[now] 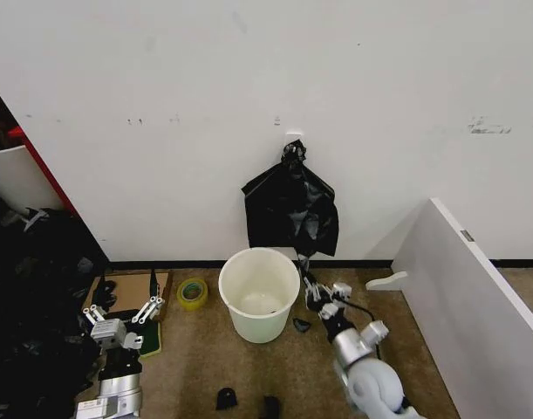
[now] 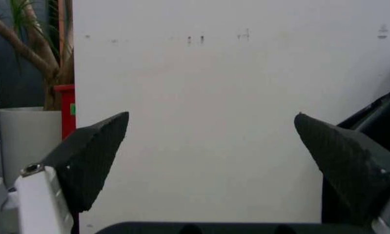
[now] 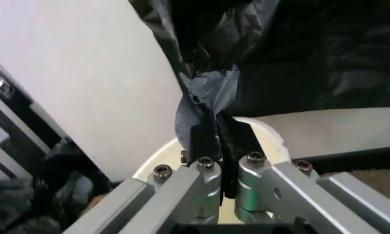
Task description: Place the garbage bag over the trash bin.
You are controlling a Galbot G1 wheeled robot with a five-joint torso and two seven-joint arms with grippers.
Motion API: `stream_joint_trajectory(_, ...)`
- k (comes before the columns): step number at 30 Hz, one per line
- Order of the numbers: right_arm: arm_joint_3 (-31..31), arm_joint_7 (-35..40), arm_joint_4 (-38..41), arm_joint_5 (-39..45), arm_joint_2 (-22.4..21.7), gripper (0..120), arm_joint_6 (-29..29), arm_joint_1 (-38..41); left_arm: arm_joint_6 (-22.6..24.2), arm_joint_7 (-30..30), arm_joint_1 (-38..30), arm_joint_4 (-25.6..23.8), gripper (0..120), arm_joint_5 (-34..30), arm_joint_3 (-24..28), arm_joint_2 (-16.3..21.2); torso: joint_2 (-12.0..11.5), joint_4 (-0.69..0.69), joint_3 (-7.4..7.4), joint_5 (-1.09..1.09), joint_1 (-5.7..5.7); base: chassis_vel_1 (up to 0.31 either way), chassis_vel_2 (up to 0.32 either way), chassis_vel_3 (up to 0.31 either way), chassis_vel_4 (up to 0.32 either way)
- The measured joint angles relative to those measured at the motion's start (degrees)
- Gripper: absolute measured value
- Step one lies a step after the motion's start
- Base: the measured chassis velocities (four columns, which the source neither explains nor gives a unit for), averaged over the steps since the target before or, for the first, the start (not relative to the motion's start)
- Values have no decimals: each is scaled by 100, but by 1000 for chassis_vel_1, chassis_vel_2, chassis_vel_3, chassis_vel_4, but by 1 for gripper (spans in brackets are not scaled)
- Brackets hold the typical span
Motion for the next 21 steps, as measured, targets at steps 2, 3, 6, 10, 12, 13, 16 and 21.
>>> stream_joint_trajectory(2, -3, 14, 29, -51, -47, 0, 17, -52, 1, 1, 0, 0, 100, 1, 0, -3, 0, 0, 0, 0, 0, 0, 0, 0, 0)
stream_joint_trajectory(3, -4, 19, 39, -75, -66, 0, 27, -72, 1, 1, 0, 0, 100, 2, 0, -4, 0, 0, 0, 0, 0, 0, 0, 0, 0)
stream_joint_trajectory(6, -31, 45, 42, -321, -199, 0, 117, -187, 2, 2, 10, 0, 100, 11, -1, -9, 0, 0, 1, 0, 1, 0, 0, 0, 0)
stream_joint_trajectory(10, -98, 42, -113, -809, -343, 0, 289, -282, 3, 2, 17, -18, 100, 10, -25, -7, 0, 1, 1, 0, 1, 0, 0, 0, 0)
stream_joint_trajectory(12, -158, 2, -236, -1176, -470, 0, 422, -361, 12, 2, 15, -41, 100, 1, -37, -5, 0, 1, 1, 0, 1, 0, 0, 0, 0)
stream_joint_trajectory(13, -185, -16, -267, -1323, -529, 0, 473, -405, 17, 1, 12, -50, 100, -4, -42, -5, 0, 1, 1, 0, 1, 0, 0, 0, 0)
stream_joint_trajectory(16, -204, -56, -291, -1788, -623, 0, 638, -514, 25, -3, -11, -54, 100, -17, -47, -10, 0, 1, 0, -1, 1, 0, 0, 0, 0)
stream_joint_trajectory(21, -144, -92, -376, -2184, -559, 0, 830, -483, 32, -3, -45, -24, 100, -18, -33, -28, 0, 0, 0, -1, 1, 0, 0, 0, 0)
